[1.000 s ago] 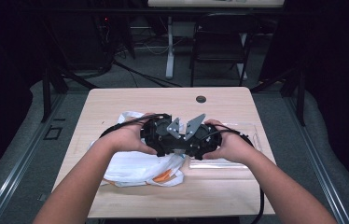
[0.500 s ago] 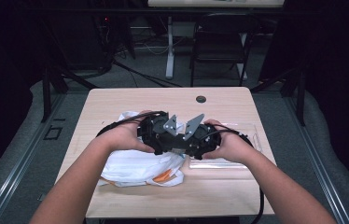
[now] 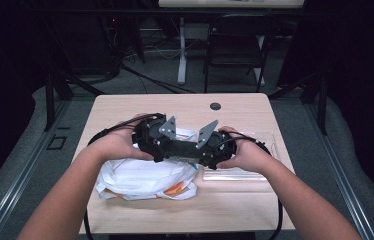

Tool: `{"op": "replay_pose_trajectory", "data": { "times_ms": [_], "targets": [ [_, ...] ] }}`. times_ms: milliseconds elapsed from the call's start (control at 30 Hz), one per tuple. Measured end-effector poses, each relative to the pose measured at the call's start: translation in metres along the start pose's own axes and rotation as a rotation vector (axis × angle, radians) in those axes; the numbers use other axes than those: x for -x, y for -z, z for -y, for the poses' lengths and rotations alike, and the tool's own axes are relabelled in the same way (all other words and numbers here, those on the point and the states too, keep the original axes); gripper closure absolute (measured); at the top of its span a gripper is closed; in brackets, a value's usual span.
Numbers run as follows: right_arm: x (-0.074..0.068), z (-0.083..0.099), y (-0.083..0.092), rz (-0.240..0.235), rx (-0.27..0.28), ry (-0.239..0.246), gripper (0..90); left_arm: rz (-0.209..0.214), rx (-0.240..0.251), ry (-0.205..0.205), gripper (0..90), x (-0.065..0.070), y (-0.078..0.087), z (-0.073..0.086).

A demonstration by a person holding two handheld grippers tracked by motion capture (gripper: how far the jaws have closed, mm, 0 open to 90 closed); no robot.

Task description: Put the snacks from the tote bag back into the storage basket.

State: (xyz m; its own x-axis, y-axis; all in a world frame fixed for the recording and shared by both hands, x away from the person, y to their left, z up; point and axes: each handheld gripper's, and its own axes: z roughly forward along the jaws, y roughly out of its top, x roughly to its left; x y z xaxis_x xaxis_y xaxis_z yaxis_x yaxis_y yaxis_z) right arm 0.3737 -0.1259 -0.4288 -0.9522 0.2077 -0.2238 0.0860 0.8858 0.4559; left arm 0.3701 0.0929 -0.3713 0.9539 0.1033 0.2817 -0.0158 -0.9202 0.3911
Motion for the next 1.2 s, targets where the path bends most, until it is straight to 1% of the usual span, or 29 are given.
{"op": "replay_pose_trajectory", "data": {
  "times_ms": [33, 67, 100, 133, 167, 200, 267, 300, 333, 433, 467, 500, 533, 567, 600, 667, 700, 800, 833, 900, 1033, 1067, 1133, 1167, 1200],
  "targets": [
    [0.001, 0.0, 0.0, 0.001, -0.001, -0.001, 42.4, -0.002, -0.002, 0.012, 33.4, -0.001, 0.002, 0.004],
    [0.001, 0.0, 0.0, 0.001, -0.001, -0.001, 42.4, -0.002, -0.002, 0.012, 33.4, -0.001, 0.002, 0.004],
    [0.004, 0.002, -0.001, 0.003, -0.001, -0.004, 42.4, -0.01, -0.009, 0.031, 33.4, -0.002, 0.005, 0.014],
    [0.004, 0.002, -0.001, 0.003, -0.001, -0.004, 42.4, -0.01, -0.009, 0.031, 33.6, -0.002, 0.005, 0.014],
    [0.005, 0.003, -0.001, -0.001, 0.005, -0.012, 42.4, -0.02, -0.008, 0.049, 34.1, -0.002, 0.007, 0.022],
    [0.005, 0.003, -0.001, -0.001, 0.005, -0.012, 42.4, -0.02, -0.008, 0.049, 34.5, -0.002, 0.007, 0.022],
    [0.009, 0.003, -0.001, -0.001, -0.009, -0.002, 42.4, -0.018, -0.013, 0.07, 34.7, -0.002, 0.007, 0.028],
    [0.011, 0.004, -0.001, 0.001, -0.005, -0.011, 42.4, -0.018, -0.015, 0.091, 34.8, -0.002, 0.007, 0.036],
    [0.011, 0.004, -0.001, 0.001, -0.005, -0.011, 42.4, -0.018, -0.015, 0.091, 34.8, -0.002, 0.007, 0.036],
    [0.016, 0.006, 0.0, 0.004, -0.015, -0.008, 42.4, -0.021, -0.025, 0.115, 34.9, -0.002, 0.006, 0.047],
    [0.017, 0.007, 0.0, 0.007, -0.01, -0.017, 42.4, -0.023, -0.027, 0.122, 35.0, -0.002, 0.006, 0.05],
    [0.02, 0.009, 0.0, 0.005, -0.007, -0.025, 42.4, -0.023, -0.026, 0.136, 35.1, -0.002, 0.005, 0.055],
    [0.021, 0.009, 0.0, 0.003, -0.012, -0.023, 42.4, -0.024, -0.02, 0.147, 35.2, -0.002, 0.004, 0.059],
    [0.022, 0.011, 0.0, 0.002, -0.006, -0.034, 42.4, -0.024, -0.022, 0.154, 35.7, -0.002, 0.003, 0.061],
    [0.023, 0.011, 0.0, 0.005, -0.021, -0.027, 42.4, -0.024, -0.025, 0.162, 35.9, -0.001, 0.002, 0.065],
    [0.024, 0.013, 0.0, 0.003, -0.02, -0.034, 42.4, -0.024, -0.028, 0.166, 36.2, -0.001, 0.001, 0.067],
    [0.027, 0.015, 0.0, 0.007, -0.027, -0.034, 42.4, -0.022, -0.03, 0.179, 36.2, 0.0, -0.002, 0.071],
    [0.029, 0.018, -0.001, 0.007, -0.02, -0.049, 42.4, -0.019, -0.036, 0.186, 36.3, 0.001, -0.005, 0.076],
    [0.031, 0.019, 0.0, 0.01, -0.034, -0.039, 42.4, -0.017, -0.04, 0.187, 36.2, 0.001, -0.005, 0.077],
    [0.031, 0.022, 0.0, 0.012, -0.023, -0.052, 42.4, -0.017, -0.039, 0.194, 36.2, 0.002, -0.006, 0.078],
    [0.035, 0.026, 0.001, 0.018, -0.03, -0.057, 42.4, -0.016, -0.043, 0.196, 36.3, 0.002, -0.007, 0.08],
    [0.035, 0.028, 0.001, 0.018, -0.023, -0.061, 42.4, -0.016, -0.041, 0.197, 36.3, 0.002, -0.007, 0.081],
    [0.037, 0.03, 0.003, 0.019, -0.038, -0.058, 42.4, -0.016, -0.042, 0.201, 36.3, 0.003, -0.008, 0.083],
    [0.037, 0.032, 0.002, 0.02, -0.028, -0.068, 42.4, -0.016, -0.042, 0.201, 36.3, 0.003, -0.008, 0.083],
    [0.037, 0.032, 0.002, 0.02, -0.028, -0.068, 42.4, -0.015, -0.045, 0.203, 36.3, 0.003, -0.009, 0.084]
  ]
}}
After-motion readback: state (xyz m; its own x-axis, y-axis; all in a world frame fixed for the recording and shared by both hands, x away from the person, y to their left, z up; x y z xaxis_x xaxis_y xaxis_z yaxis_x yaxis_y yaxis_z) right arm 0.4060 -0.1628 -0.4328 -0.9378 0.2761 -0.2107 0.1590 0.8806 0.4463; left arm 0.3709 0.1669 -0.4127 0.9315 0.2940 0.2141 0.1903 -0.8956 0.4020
